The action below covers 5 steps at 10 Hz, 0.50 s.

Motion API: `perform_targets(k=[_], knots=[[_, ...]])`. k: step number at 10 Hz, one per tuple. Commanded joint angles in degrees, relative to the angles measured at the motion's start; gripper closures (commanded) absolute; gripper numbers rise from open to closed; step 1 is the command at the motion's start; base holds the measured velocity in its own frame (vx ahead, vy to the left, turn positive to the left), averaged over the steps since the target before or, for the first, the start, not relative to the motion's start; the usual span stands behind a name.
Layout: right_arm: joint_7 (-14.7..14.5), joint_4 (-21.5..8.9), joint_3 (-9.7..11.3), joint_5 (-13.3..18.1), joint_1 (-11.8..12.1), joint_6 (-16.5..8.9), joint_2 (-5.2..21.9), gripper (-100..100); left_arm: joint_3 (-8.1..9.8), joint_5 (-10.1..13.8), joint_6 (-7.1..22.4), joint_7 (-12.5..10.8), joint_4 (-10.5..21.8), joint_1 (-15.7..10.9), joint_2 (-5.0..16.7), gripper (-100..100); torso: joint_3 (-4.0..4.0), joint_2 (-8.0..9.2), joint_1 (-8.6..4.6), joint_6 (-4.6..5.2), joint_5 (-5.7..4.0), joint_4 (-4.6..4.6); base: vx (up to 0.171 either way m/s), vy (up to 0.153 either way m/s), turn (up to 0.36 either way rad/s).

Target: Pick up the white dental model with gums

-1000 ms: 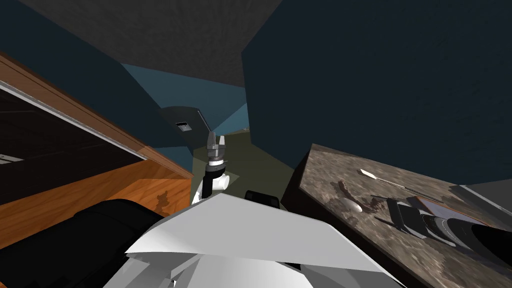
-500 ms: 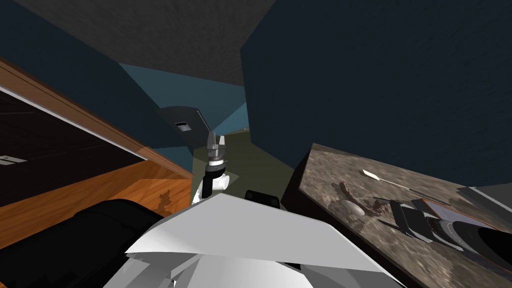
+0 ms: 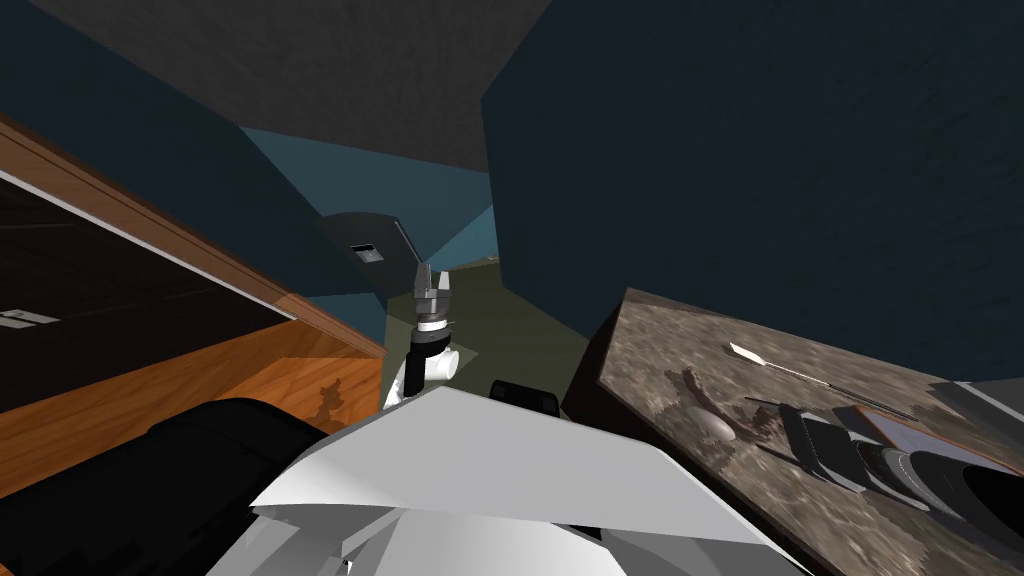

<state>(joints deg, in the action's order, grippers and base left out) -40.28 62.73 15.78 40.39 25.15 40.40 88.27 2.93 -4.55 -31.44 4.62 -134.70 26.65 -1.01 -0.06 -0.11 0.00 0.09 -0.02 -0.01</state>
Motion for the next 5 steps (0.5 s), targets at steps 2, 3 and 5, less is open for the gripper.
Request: perform_targets(k=[2, 3, 5], knots=[[-2.68, 1.17, 1.85, -4.63, 1.13, -1.64, 1.12, -100, 0.0, 0.0, 0.0, 0.0, 0.0, 0.0, 0.0, 0, 0.0, -0.01, -0.01, 0.0, 0.0, 0.0, 0.026, -0.012, 0.013], [-2.68, 1.17, 1.85, -5.36, 1.13, -1.64, 1.12, -100, 0.0, 0.0, 0.0, 0.0, 0.0, 0.0, 0.0, 0, 0.0, 0.0, 0.0, 0.0, 0.0, 0.0, 0.009, -0.003, 0.0], [-5.06, 2.28, 3.36, -9.23, 2.3, -3.1, 2.11, -100, 0.0, 0.0, 0.0, 0.0, 0.0, 0.0, 0.0, 0, 0.02, 0.03, 0.01, 0.01, 0.0, 0.01, 0.018, -0.009, 0.011]])
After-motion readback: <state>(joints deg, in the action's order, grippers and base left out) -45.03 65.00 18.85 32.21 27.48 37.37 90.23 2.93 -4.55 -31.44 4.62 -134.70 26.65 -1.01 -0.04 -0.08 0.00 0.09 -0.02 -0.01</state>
